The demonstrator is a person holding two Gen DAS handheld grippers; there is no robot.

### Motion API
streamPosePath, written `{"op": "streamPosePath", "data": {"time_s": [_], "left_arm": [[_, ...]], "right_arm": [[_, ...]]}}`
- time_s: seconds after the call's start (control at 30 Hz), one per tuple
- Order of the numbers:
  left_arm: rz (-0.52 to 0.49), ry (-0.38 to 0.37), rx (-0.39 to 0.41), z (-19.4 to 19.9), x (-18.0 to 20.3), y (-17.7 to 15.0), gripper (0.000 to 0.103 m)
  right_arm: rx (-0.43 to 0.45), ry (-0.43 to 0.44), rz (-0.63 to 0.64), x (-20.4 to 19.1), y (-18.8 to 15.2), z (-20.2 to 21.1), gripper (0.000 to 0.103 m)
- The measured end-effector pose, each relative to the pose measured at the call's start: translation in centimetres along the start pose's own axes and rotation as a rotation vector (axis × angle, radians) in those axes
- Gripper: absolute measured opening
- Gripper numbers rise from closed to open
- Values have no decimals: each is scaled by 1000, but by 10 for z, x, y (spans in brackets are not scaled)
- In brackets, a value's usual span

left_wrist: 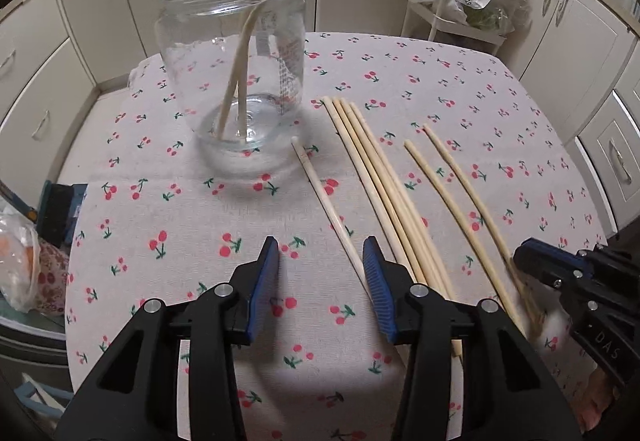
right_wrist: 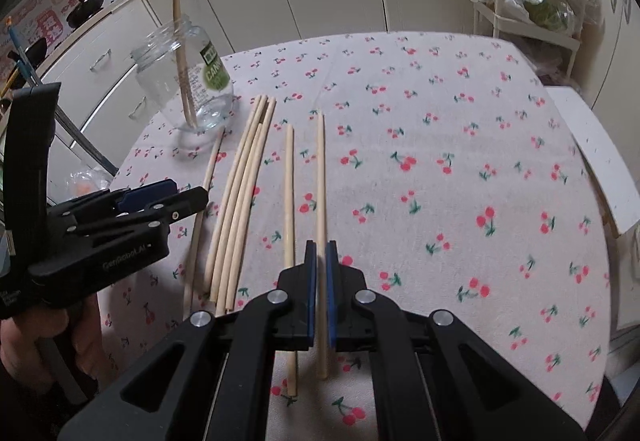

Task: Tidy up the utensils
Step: 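Grasp one wooden stick with the right gripper, then grasp a stick with the left gripper while the right gripper regrips its stick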

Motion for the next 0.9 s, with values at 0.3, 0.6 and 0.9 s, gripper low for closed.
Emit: {"op": "streamPosePath", "data": {"time_s": [0.3, 0.6, 0.9], "left_arm": [[-40, -36, -3, -9, 4, 10, 28], [-232, -182, -96, 8, 1, -8, 13], [-110, -115, -83, 5, -12, 6, 17]], "right_arm": [[7, -32, 71, -10, 27, -31, 38], [-32, 14, 50, -2, 15, -20, 13], [-6, 6, 22, -2, 39, -30, 13]]}}
Point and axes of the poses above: each gripper's, at about its wrist camera, not at the fingertips, and z roughly against the way its jaws point, x to its right, y to its top, the point moved 3 cm from there along -z, roughly the way its jaws point, and after that the axes turned 4 degrees about -y, right-handed, at the moved point
